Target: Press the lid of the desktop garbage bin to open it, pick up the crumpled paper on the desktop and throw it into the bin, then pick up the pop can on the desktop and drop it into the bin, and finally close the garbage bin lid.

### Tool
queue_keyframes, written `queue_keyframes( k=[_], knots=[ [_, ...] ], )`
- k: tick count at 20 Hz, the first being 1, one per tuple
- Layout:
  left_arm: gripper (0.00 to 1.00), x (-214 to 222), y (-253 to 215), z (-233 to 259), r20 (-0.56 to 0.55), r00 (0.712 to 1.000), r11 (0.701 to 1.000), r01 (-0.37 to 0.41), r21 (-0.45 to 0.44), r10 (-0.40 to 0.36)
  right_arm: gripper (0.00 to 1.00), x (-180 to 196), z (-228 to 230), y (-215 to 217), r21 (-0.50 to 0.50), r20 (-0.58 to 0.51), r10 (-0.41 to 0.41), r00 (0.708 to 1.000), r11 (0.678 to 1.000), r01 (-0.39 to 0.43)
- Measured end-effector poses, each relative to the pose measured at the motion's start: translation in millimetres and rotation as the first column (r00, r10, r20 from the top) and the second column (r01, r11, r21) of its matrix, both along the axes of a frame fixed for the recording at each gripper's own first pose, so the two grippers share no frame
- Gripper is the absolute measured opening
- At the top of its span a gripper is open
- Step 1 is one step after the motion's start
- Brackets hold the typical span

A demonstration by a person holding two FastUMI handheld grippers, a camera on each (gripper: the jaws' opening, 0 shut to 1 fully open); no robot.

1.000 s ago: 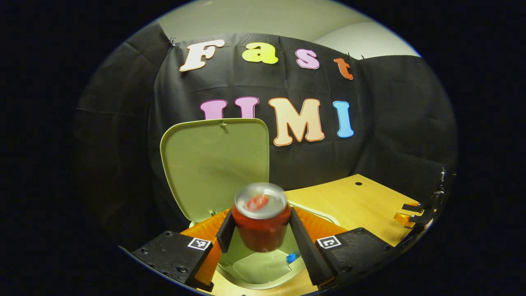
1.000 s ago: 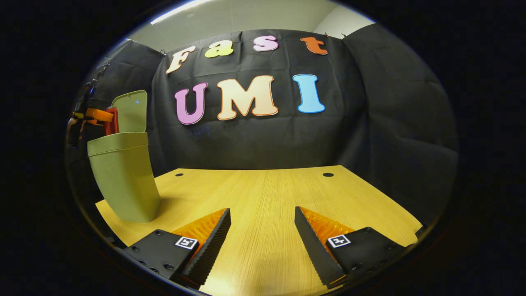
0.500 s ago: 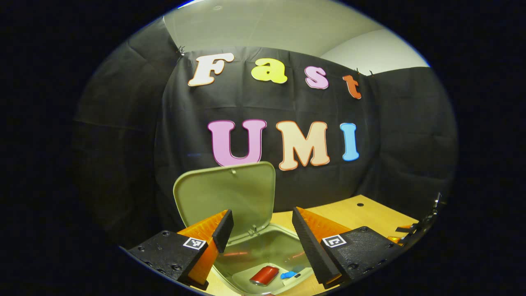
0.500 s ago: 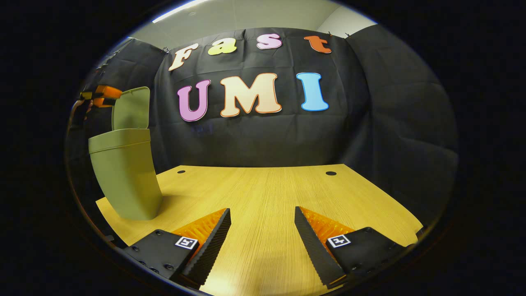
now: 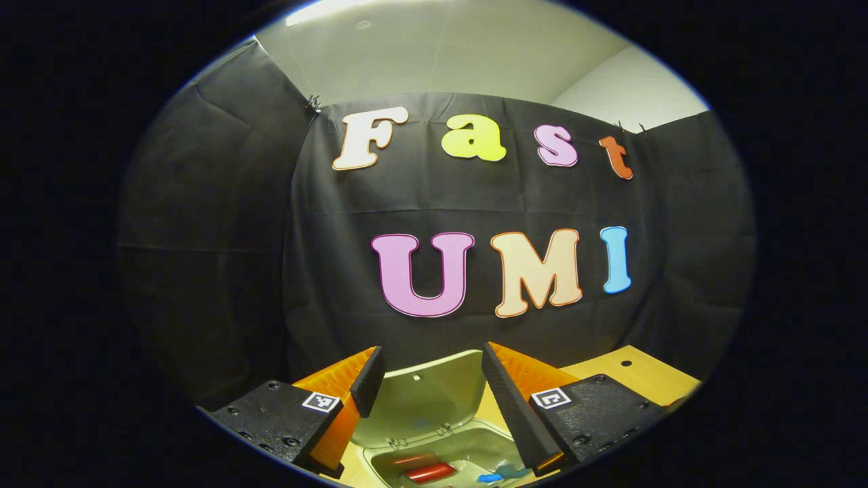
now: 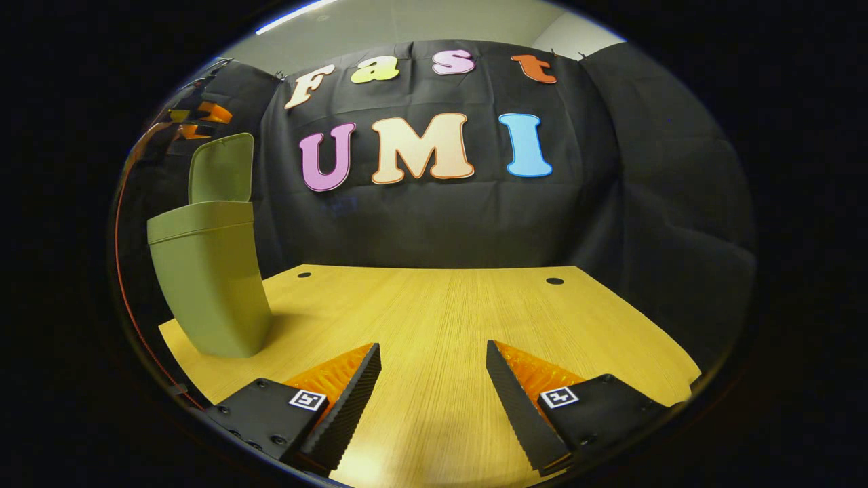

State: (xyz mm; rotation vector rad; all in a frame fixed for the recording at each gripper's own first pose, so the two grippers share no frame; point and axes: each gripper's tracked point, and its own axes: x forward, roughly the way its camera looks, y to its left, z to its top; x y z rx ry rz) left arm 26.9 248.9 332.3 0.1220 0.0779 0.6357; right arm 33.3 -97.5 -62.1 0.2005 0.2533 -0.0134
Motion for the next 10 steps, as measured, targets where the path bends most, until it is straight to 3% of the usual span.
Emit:
queue_keyframes(
  k=[10],
  knots=[
    [0.87,15,50,-13,-0.076,0.987,0.989,-0.145,-0.007,0.144,0.99,2,-5,3,0.001,-0.013,0.008,1.000,1.000,-0.008]
  ],
)
